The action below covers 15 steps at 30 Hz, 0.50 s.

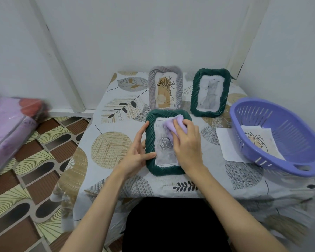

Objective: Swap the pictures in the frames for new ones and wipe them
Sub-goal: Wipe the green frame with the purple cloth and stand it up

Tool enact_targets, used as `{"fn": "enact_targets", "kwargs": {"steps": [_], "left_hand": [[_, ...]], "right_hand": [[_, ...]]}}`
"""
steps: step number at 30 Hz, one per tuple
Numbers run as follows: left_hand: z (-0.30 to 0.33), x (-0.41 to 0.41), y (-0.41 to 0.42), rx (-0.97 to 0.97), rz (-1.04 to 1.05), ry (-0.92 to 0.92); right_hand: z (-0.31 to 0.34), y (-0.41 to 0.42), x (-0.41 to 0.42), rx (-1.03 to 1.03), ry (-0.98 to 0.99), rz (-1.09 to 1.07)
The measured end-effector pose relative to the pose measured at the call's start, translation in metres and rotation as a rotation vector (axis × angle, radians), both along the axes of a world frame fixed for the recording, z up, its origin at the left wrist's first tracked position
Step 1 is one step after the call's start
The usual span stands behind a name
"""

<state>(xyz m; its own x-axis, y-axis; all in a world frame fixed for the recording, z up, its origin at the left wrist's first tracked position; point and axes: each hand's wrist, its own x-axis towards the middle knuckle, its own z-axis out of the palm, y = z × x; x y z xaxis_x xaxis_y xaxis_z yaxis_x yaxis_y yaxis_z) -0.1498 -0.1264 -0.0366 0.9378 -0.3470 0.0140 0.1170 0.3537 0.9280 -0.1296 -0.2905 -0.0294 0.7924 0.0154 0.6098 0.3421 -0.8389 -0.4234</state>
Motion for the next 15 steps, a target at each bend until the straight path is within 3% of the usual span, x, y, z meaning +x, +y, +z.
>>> {"fn": "enact_targets", "kwargs": {"steps": [8, 15], "left_hand": [[-0.002, 0.001, 0.0, -0.013, 0.012, -0.007], [-0.006, 0.002, 0.004, -0.043, -0.02, 0.009]], "right_hand": [[0.004, 0.003, 0.001, 0.107, -0.004, -0.044], [-0.011, 0.004, -0.011, -0.224, -0.089, 0.245]]}}
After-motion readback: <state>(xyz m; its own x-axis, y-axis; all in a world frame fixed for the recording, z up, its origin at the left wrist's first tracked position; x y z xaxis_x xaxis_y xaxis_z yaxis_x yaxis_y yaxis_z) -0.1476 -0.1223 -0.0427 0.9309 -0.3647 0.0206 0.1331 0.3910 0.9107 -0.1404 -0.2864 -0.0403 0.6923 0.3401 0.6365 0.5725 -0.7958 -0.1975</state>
